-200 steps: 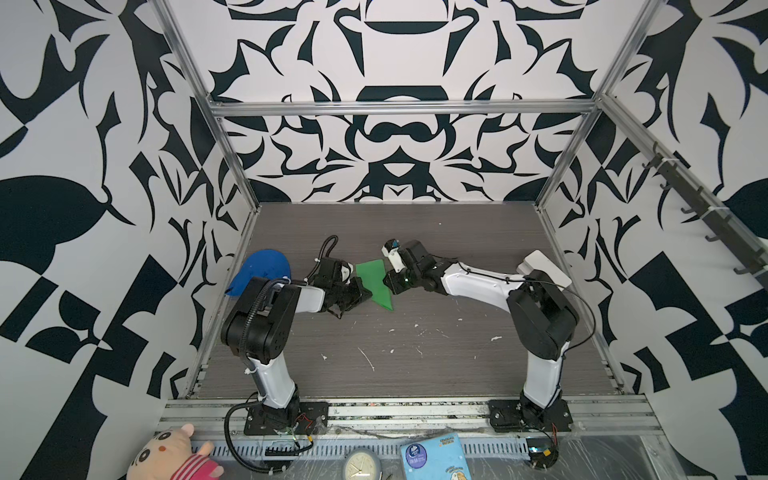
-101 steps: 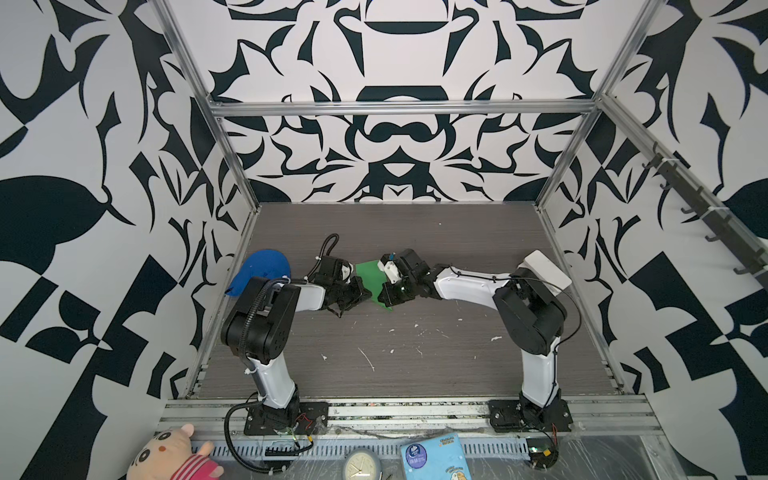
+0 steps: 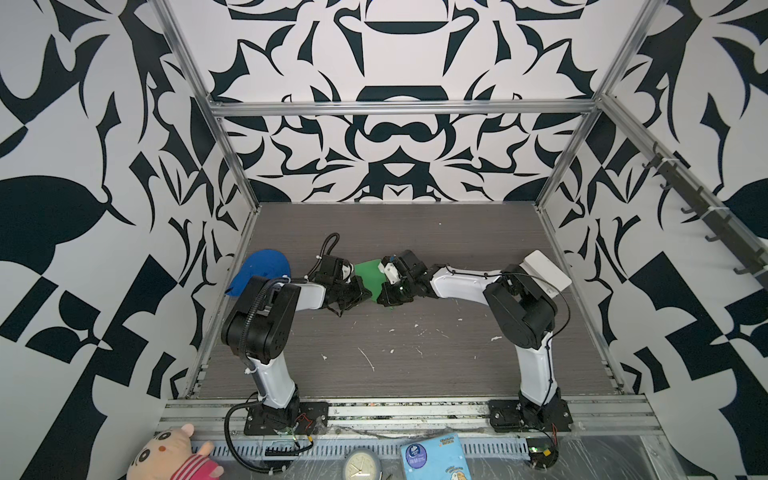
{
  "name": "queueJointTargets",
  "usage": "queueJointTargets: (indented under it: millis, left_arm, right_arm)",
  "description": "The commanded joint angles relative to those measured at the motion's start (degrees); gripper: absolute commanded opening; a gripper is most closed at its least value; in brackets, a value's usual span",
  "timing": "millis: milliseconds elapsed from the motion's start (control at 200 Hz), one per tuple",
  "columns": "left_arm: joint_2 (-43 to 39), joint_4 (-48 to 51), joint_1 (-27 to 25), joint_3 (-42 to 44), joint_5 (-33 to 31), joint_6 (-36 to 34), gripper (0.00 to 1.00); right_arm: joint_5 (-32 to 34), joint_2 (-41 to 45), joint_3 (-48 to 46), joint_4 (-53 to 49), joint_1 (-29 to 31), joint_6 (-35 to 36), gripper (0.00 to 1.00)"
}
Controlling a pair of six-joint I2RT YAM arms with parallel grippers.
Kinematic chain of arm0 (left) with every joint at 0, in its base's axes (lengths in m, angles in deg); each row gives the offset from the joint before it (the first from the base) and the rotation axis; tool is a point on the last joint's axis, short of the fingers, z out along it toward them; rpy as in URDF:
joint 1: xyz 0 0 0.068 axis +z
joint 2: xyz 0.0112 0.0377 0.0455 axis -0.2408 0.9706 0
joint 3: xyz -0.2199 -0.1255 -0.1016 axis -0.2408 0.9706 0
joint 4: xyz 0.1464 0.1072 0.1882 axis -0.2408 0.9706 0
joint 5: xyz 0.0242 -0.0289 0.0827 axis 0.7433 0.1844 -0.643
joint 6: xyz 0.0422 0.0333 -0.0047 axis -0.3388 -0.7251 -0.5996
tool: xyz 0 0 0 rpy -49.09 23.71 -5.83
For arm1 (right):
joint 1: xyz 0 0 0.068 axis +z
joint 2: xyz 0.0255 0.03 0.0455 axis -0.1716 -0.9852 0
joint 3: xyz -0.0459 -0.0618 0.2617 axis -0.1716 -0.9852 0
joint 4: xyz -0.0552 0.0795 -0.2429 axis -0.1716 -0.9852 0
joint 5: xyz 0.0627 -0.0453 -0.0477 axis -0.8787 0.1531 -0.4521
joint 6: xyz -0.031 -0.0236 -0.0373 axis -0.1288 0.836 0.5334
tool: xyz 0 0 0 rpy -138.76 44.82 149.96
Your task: Fold a paper plane with a square sheet of paper (pick it up from the middle)
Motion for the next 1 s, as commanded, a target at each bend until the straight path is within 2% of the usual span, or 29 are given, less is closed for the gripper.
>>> queueJointTargets:
  millis: [0,545,725,995]
  left_arm:
    - [2.58,4.88,0.00,0.07,-3.65,-0.61,0.02]
    - [2.19,6.86,0.00,-0.42,-5.41,-0.69,0.02]
    - [2.45,7.21,0.00,-0.51,-5.78,-0.59,0.02]
    - [2.54,7.43,0.00,-0.66,-6.04,-0.46,0.01]
  right_arm:
    - [-2.29,-0.21,1.68,3.09,-0.66,-2.23,0.00]
    - [-1.94,-0.77,-0.07,0.83,-1.11,-2.57,0.00]
    - [-3.18,1.95,-2.65,0.29,-1.13,-2.31,0.00]
    - [-0.56,6.90,-7.14,-0.55,-1.47,-1.66,0.00]
